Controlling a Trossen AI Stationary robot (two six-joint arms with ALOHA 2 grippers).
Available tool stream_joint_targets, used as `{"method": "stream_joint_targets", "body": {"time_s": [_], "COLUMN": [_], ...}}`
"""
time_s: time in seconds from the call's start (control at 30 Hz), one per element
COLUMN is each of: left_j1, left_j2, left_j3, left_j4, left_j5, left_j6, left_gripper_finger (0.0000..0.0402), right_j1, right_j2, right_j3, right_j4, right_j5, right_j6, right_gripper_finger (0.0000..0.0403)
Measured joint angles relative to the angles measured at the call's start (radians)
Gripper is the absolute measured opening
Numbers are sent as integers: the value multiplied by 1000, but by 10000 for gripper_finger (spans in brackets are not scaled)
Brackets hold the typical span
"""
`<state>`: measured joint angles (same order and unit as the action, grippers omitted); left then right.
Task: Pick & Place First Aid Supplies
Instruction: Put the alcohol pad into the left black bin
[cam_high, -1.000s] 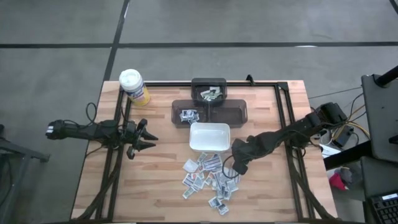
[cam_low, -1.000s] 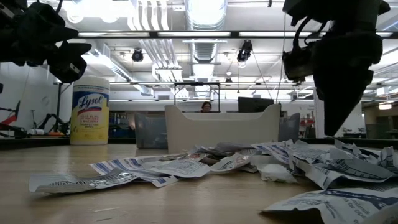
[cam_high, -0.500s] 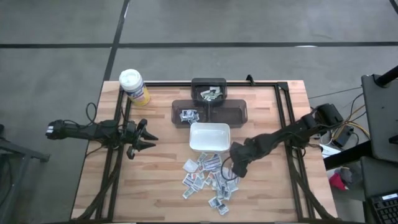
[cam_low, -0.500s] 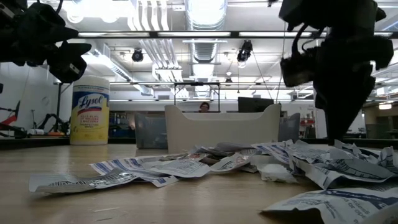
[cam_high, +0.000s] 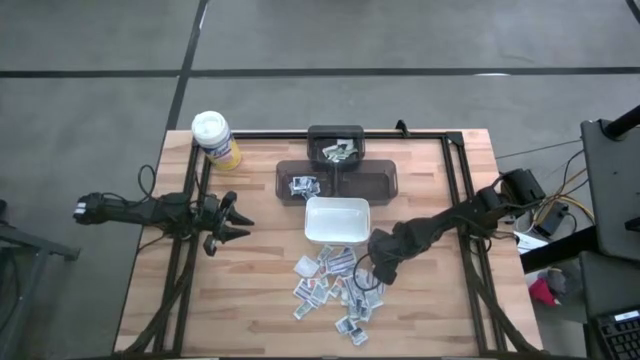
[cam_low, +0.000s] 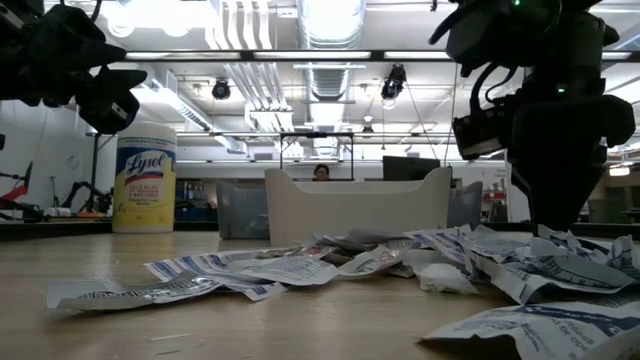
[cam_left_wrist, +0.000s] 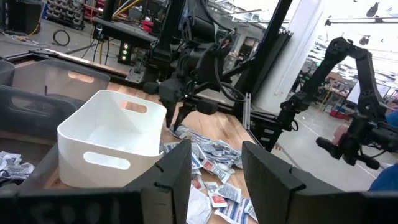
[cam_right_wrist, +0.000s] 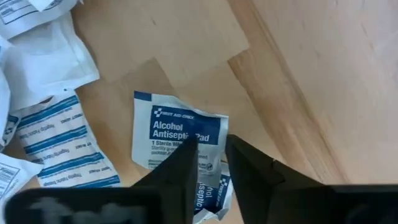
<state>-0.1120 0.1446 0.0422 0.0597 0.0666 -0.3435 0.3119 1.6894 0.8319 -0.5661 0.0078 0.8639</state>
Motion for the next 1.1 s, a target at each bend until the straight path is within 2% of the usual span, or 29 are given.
{"method": "stream_joint_targets", "body": {"time_s": [0.23, 0.8, 1.1], "left_j1": [0, 0, 0], "left_j2": [0, 0, 0], "left_j3": [0, 0, 0], "left_j4": [0, 0, 0], "left_j5": [0, 0, 0], "left_j6": [-2, -9, -9], "left_gripper_finger": [136, 136, 136], "right_j1": [0, 0, -8], "right_j2": [-30, -70, -77], "right_j3": [-4, -22, -29], "right_j4": [-10, -18, -27], "right_j5": [3, 19, 116], "right_j6": [-3, 25, 116], "right_gripper_finger": [13, 8, 8]}}
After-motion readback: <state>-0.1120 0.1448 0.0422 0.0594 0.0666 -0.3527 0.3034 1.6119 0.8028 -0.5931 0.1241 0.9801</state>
